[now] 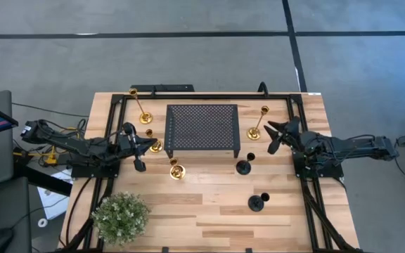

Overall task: Pick & Place candle stick holders
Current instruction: Put the golden candle holder on the shelf

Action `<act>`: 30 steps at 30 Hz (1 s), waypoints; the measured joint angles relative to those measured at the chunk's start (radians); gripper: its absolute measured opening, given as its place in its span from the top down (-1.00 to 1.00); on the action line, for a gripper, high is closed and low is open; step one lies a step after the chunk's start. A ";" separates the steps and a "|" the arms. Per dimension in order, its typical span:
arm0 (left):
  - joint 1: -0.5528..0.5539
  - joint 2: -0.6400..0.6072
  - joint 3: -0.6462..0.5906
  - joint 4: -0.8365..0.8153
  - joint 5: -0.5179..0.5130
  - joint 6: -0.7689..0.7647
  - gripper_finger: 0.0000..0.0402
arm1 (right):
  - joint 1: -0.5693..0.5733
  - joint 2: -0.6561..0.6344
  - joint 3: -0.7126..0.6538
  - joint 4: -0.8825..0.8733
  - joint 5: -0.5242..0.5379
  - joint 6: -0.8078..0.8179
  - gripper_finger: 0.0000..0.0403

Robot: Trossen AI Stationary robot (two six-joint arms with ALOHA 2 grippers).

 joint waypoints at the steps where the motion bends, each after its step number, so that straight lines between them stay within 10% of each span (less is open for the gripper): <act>1: 0.000 0.000 0.000 0.000 0.000 0.000 0.96 | 0.000 0.006 0.000 0.000 0.000 0.000 0.40; 30: 0.000 0.000 0.000 0.000 0.000 0.000 0.96 | -0.089 0.267 0.000 0.245 0.072 0.005 0.41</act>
